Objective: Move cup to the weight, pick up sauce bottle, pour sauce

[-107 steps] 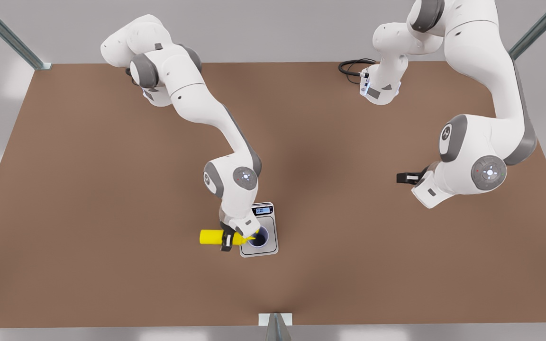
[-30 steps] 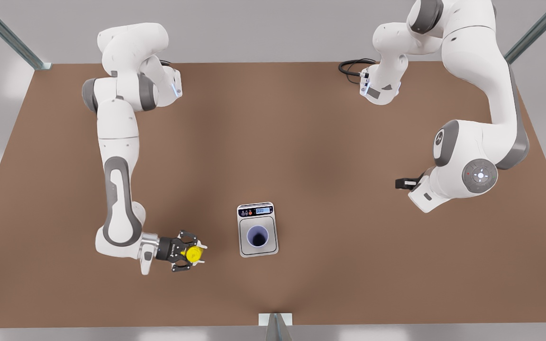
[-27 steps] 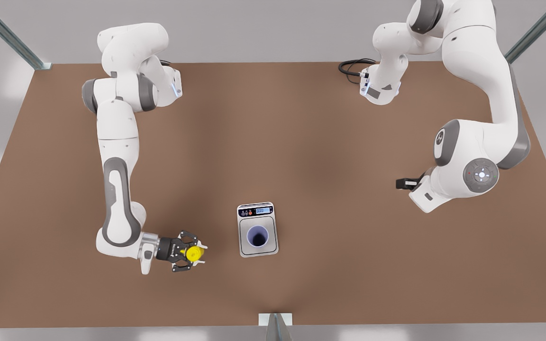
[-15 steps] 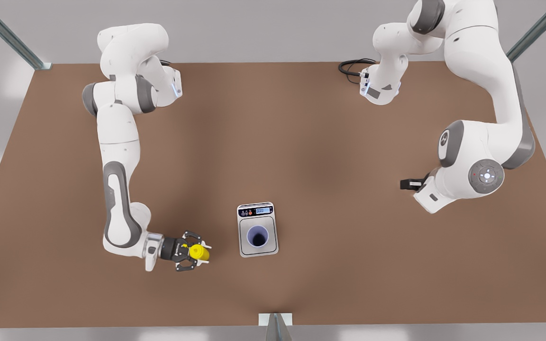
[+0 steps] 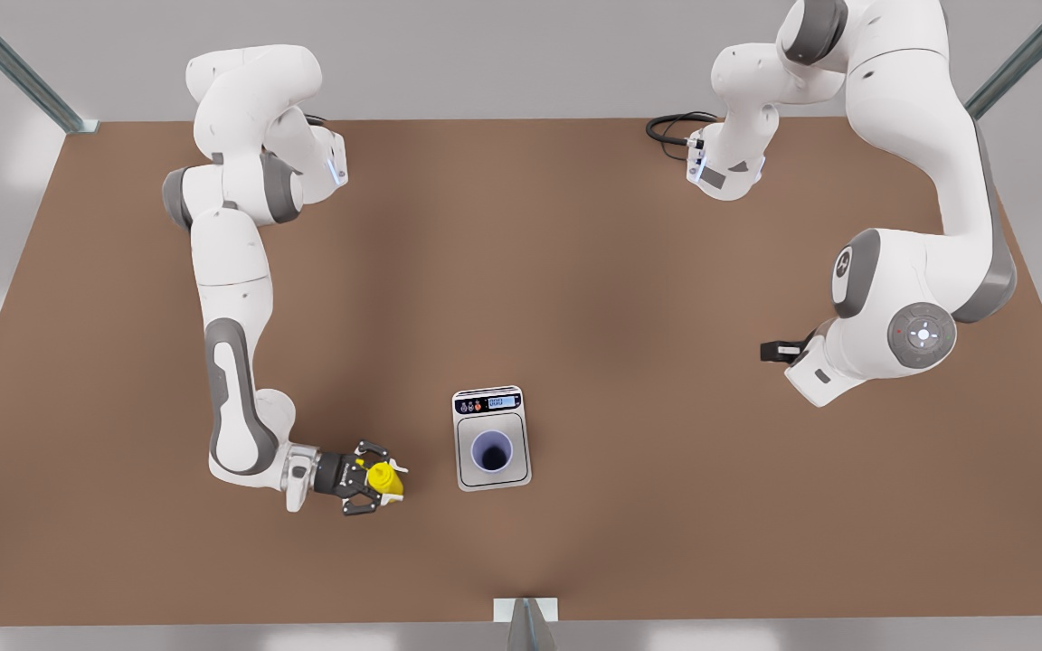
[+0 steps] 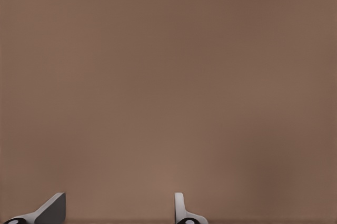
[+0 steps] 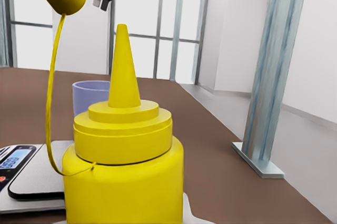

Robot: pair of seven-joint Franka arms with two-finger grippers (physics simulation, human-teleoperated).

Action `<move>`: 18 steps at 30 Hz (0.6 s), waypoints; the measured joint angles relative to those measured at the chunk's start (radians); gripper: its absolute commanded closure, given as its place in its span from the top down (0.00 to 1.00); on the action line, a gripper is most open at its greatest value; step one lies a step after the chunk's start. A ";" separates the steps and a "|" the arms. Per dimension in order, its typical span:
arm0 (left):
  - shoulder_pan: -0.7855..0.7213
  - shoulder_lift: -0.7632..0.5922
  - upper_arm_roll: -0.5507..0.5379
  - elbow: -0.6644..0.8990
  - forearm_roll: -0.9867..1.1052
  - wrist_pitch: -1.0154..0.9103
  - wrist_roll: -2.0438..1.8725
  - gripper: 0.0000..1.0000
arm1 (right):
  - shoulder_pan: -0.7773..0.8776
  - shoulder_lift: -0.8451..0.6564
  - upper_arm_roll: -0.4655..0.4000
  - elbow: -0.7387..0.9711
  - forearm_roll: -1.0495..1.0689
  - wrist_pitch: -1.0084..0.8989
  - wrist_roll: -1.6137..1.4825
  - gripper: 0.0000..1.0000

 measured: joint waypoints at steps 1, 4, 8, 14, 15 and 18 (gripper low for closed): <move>0.000 0.000 0.000 0.000 0.000 0.000 0.000 1.00 | 0.000 0.001 0.000 0.000 0.000 0.000 -0.006 0.55; 0.000 -0.001 0.000 0.000 0.000 0.000 0.000 1.00 | 0.000 0.012 0.012 0.001 0.000 0.001 -0.021 0.55; 0.000 -0.002 0.000 0.002 0.000 -0.002 0.000 1.00 | 0.000 0.014 0.018 0.001 0.001 0.004 -0.037 0.90; 0.000 -0.002 0.000 0.002 0.000 -0.001 -0.001 1.00 | -0.001 0.011 0.019 -0.001 0.004 0.009 -0.057 1.00; 0.000 -0.002 0.000 0.002 0.000 -0.001 -0.001 1.00 | -0.002 0.011 0.019 -0.001 0.004 0.009 -0.059 1.00; 0.001 -0.002 0.000 0.002 0.001 0.000 -0.001 1.00 | -0.004 0.011 0.018 -0.001 0.003 0.009 -0.066 1.00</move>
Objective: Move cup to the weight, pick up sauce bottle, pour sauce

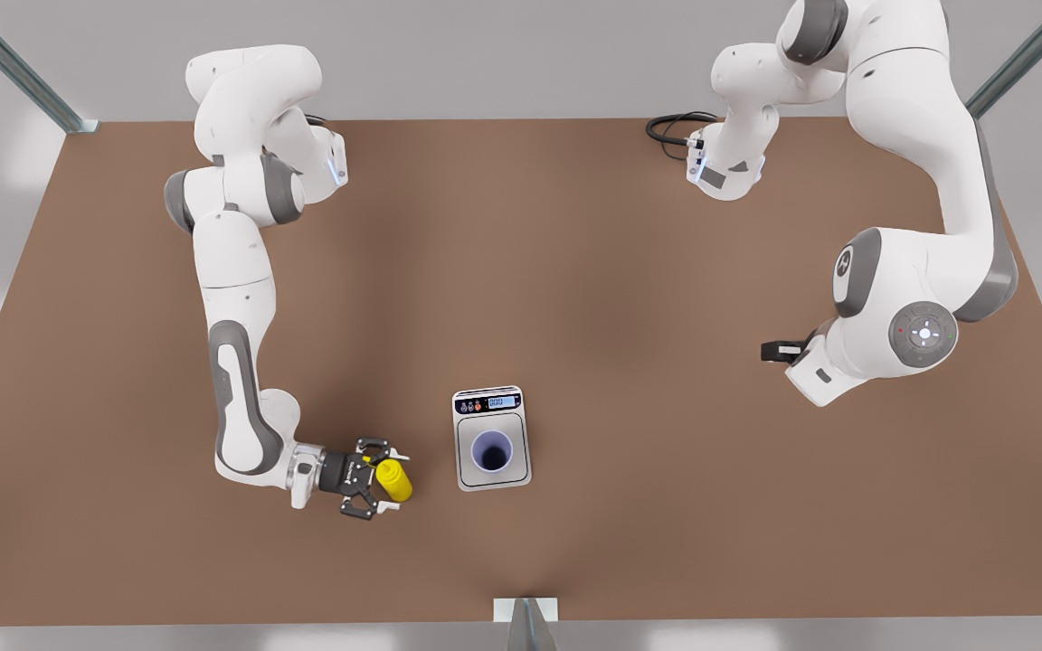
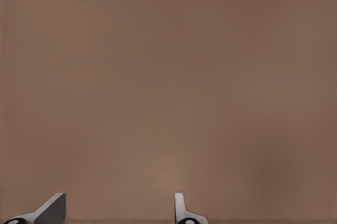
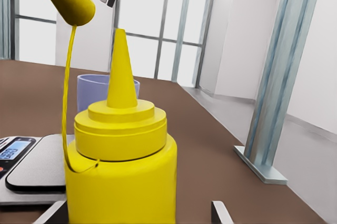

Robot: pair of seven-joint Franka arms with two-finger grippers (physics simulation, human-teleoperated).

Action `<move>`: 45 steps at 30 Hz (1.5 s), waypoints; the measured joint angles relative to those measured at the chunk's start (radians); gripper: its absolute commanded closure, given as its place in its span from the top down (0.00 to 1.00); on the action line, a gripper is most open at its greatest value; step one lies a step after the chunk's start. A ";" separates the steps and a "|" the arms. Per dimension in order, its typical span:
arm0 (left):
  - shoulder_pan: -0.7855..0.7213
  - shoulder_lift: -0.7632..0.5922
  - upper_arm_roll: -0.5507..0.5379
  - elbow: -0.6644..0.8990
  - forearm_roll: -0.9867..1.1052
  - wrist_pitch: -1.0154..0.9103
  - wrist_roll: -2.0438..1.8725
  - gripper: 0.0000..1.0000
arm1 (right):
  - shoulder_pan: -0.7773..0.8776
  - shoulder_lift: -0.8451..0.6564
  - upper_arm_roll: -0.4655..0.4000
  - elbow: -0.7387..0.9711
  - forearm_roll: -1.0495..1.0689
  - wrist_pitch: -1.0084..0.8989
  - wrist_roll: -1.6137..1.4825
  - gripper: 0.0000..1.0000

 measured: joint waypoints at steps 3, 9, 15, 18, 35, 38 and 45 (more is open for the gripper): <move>-0.001 0.000 0.000 0.000 0.000 0.000 0.000 1.00 | -0.002 0.000 0.000 0.000 0.000 0.000 -0.005 1.00; -0.003 0.000 0.000 0.003 0.000 -0.001 0.000 1.00 | -0.007 0.000 0.000 0.004 -0.002 0.000 -0.014 1.00; -0.003 0.000 0.000 0.002 0.000 0.000 -0.001 1.00 | -0.007 -0.001 -0.003 0.006 -0.002 0.001 -0.020 1.00; -0.002 0.000 0.000 0.002 0.000 0.000 -0.001 1.00 | -0.016 -0.003 -0.005 0.006 -0.002 0.001 -0.022 1.00; -0.004 0.000 0.000 0.003 0.000 0.000 -0.001 1.00 | -0.196 -0.040 -0.006 -0.003 -0.072 -0.056 -0.033 1.00; -0.003 0.000 0.000 0.003 0.000 0.000 -0.001 1.00 | -0.249 -0.164 -0.014 0.004 -0.358 -0.112 0.072 1.00; -0.004 0.000 0.000 0.003 0.000 0.000 -0.001 1.00 | 0.010 -0.476 -0.018 0.118 -1.416 -0.320 0.769 1.00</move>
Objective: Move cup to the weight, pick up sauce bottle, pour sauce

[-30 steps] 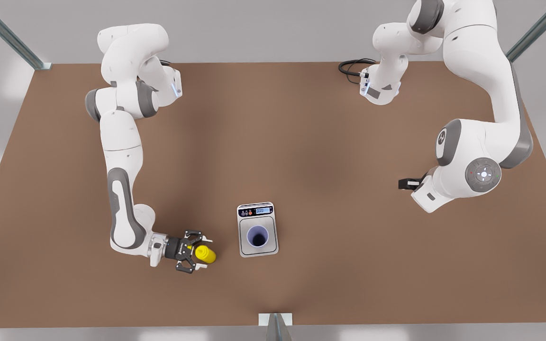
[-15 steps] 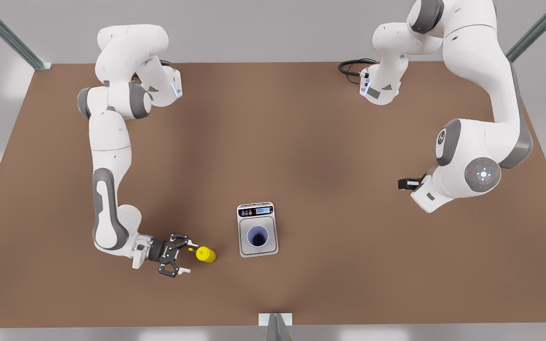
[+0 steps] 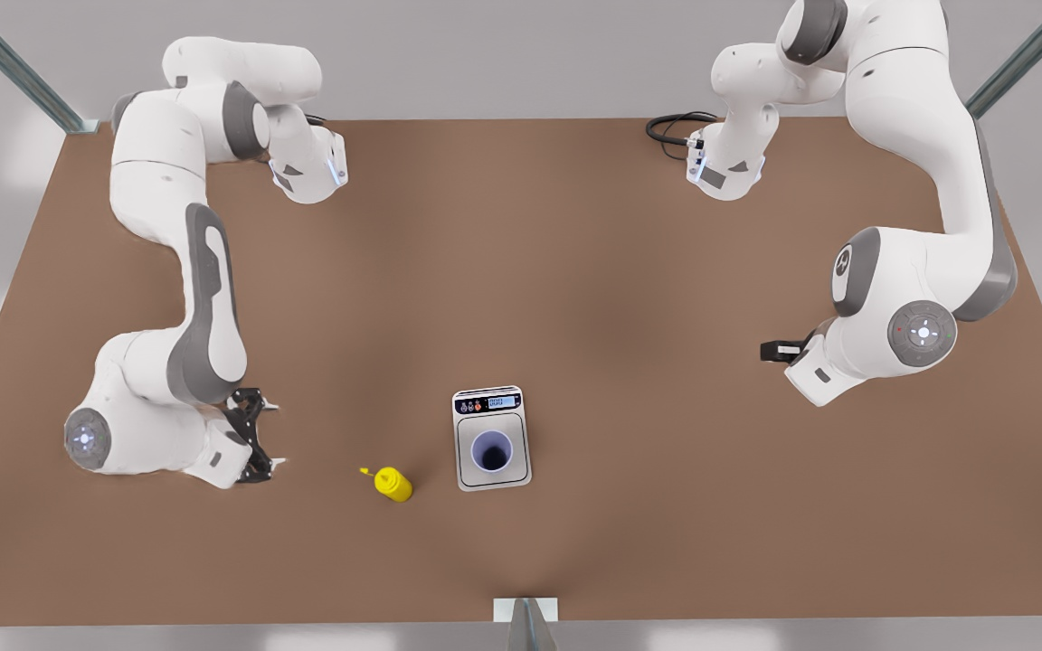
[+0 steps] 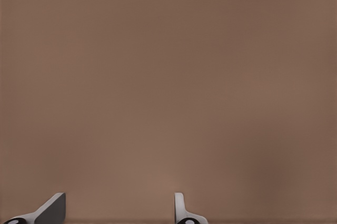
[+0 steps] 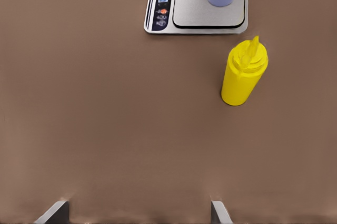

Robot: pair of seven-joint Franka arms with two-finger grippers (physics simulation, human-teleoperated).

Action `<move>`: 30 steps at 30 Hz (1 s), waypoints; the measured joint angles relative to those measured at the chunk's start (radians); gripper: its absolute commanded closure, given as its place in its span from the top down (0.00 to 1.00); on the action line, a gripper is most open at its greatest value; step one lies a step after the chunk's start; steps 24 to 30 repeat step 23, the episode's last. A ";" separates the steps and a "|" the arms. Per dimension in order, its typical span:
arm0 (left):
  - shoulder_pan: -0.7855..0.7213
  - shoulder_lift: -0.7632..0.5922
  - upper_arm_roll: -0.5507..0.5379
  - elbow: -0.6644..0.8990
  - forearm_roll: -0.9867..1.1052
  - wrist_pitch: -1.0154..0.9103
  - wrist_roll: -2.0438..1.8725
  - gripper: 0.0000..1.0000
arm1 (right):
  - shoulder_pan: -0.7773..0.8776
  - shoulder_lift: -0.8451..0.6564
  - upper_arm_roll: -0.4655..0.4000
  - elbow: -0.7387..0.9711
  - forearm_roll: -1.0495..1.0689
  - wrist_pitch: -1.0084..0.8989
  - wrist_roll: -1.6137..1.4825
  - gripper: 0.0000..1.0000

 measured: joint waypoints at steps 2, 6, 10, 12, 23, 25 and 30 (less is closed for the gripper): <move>0.000 0.000 0.000 0.000 0.000 0.000 0.000 1.00 | 0.032 -0.144 0.002 0.005 -0.142 -0.071 0.173 1.00; 0.000 0.000 0.000 0.000 -0.001 0.000 0.000 1.00 | 0.027 -0.474 0.013 -0.238 -0.276 -0.168 0.462 1.00; -0.001 0.000 0.000 0.000 -0.002 -0.001 0.000 1.00 | 0.017 -0.577 0.015 -0.313 -0.320 -0.216 0.694 1.00; 0.002 0.000 0.000 0.000 -0.001 -0.001 0.000 1.00 | 0.016 -0.587 0.016 -0.319 -0.330 -0.230 0.792 1.00; 0.006 0.000 0.000 0.008 -0.003 -0.004 0.002 1.00 | 0.007 -0.591 0.017 -0.321 -0.346 -0.261 1.172 1.00; 0.006 0.000 0.000 0.008 -0.003 -0.004 0.002 1.00 | 0.007 -0.591 0.017 -0.321 -0.346 -0.261 1.172 1.00; 0.006 0.000 0.000 0.008 -0.003 -0.004 0.002 1.00 | 0.007 -0.591 0.017 -0.321 -0.346 -0.261 1.172 1.00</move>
